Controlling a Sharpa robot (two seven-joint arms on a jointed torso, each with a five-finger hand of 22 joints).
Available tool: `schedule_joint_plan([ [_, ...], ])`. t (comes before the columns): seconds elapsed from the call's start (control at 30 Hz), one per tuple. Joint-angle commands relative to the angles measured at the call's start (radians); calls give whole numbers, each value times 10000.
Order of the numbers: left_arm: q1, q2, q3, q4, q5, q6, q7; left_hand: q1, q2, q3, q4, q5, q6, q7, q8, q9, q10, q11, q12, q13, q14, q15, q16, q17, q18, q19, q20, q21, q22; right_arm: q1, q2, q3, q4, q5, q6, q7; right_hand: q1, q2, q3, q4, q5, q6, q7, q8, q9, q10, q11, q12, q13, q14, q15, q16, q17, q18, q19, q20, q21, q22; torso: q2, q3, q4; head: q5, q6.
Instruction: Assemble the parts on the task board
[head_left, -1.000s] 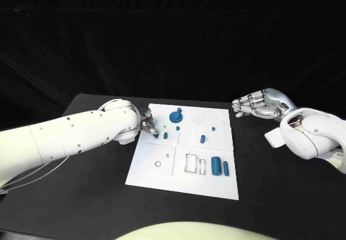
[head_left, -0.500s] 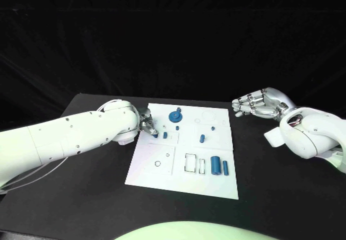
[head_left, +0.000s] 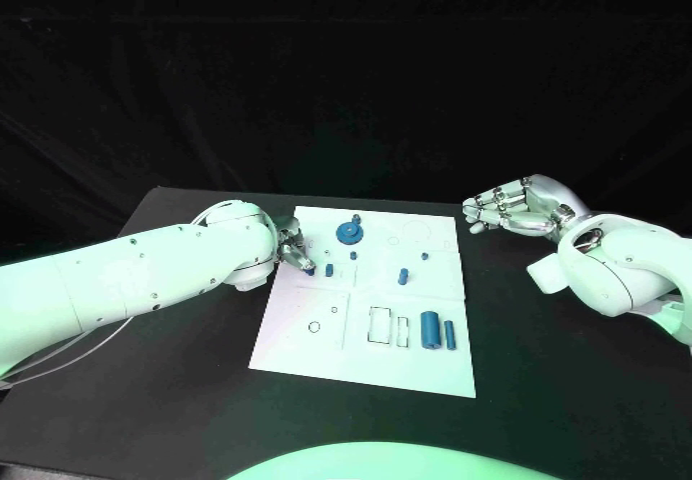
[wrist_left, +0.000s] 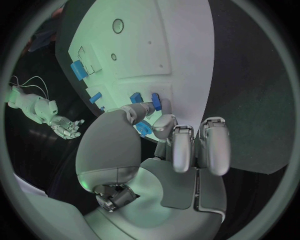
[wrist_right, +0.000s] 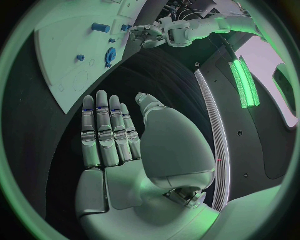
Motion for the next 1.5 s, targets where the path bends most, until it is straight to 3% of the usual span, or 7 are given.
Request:
schedule_joint_plan([
  [0.03, -111, 18, -63, 26, -46, 206, -68, -60, 11, 517, -586, -56, 244, -290, 55, 1, 50, -44, 74, 19, 724, -78, -30, 1541, -77, 181, -49, 10, 457, -8, -4, 2, 11, 8, 123, 84, -55, 66, 0, 47, 23, -22, 33, -2, -10, -69, -8, 43, -9, -62, 19, -6, -13, 81, -69, 11, 33, -9, -5, -3, 8, -7, 1],
  [0.5, -133, 9, -63, 40, 16, 176, -62, -314, -118, 49, -320, -63, 349, -402, 163, 33, 98, -128, 145, 123, 726, -146, -29, 1544, -83, 198, -109, 17, 487, -20, -13, 2, 3, 11, 124, 88, -70, 78, -1, 59, 42, -25, 35, -4, -11, -73, -6, 45, -10, -65, 21, -7, -18, 81, -70, 12, 33, -19, -6, -8, 7, -2, -7],
  [0.73, -137, -18, -63, 59, 467, -73, 47, 357, 116, 461, -708, 3, 191, -321, 172, 47, 27, -111, 31, 41, 724, -156, -35, 1541, -87, 206, -153, 15, 498, -23, -9, 2, -1, 20, 120, 95, -84, 86, -3, 69, 60, -28, 36, -5, -12, -77, -4, 46, -11, -68, 22, -7, -23, 81, -71, 13, 33, -30, -2, -2, 7, 7, -12],
  [0.9, -142, -65, -63, 93, 891, -559, 276, 501, 257, 720, -800, 10, 165, -256, 213, 73, -10, -55, -44, -30, 724, -111, -37, 1539, -85, 200, -134, 5, 485, -25, -3, 1, -3, 29, 116, 104, -84, 86, -3, 69, 60, -28, 36, -5, -12, -77, -4, 46, -11, -68, 22, -7, -23, 81, -71, 13, 33, -30, -7, 1, 3, 25, -3],
  [1.5, -244, -495, -58, 505, 1436, -2683, 1213, 574, 295, 825, -861, 2, 162, -235, 238, 86, 19, -38, -11, 18, 726, -95, -31, 1546, -85, 203, -131, 8, 493, -25, -32, 1, 3, 69, 92, 147, -103, 96, -8, 82, 77, -31, 37, -5, -12, -79, -3, 49, -13, -69, 24, -7, -29, 81, -71, 14, 34, -41, -7, 5, 14, 34, 7],
])
